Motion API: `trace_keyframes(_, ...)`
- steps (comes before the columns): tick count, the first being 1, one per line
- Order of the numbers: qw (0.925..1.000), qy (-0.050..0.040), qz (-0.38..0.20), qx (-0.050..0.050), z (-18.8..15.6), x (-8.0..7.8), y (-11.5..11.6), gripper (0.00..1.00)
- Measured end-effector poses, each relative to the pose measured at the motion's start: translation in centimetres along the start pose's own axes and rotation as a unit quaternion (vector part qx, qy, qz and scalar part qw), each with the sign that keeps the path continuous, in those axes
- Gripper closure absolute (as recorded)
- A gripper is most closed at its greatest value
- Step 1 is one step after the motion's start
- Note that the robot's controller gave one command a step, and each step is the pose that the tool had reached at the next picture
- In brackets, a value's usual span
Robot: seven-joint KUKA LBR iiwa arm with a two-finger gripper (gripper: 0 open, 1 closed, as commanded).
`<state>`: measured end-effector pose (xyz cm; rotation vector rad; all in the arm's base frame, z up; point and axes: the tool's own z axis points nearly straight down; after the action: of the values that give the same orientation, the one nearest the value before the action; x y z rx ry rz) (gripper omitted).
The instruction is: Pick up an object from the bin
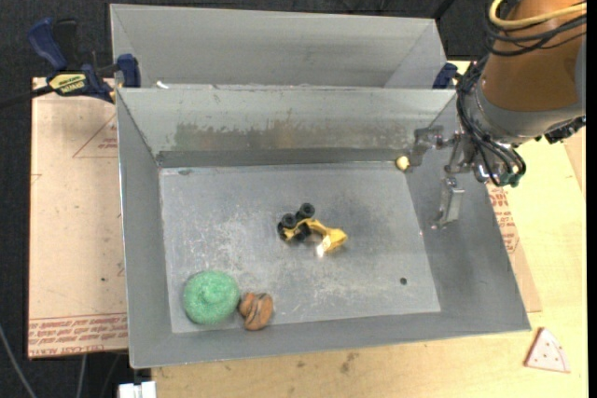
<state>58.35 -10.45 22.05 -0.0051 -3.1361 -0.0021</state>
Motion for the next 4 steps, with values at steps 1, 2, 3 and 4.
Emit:
trace_keyframes(1,1.0,-0.0037,-0.001,0.001,-0.5,-0.1,0.0,0.0)
trace_keyframes(2,1.0,-0.0036,-0.001,0.001,-0.4,-0.1,0.1,0.0)
trace_keyframes(3,0.9994,-0.0021,-0.034,0.001,-2.5,-0.9,1.6,0.0)
trace_keyframes(4,0.9872,-0.0069,-0.159,0.002,-0.7,-1.9,2.4,0.0)
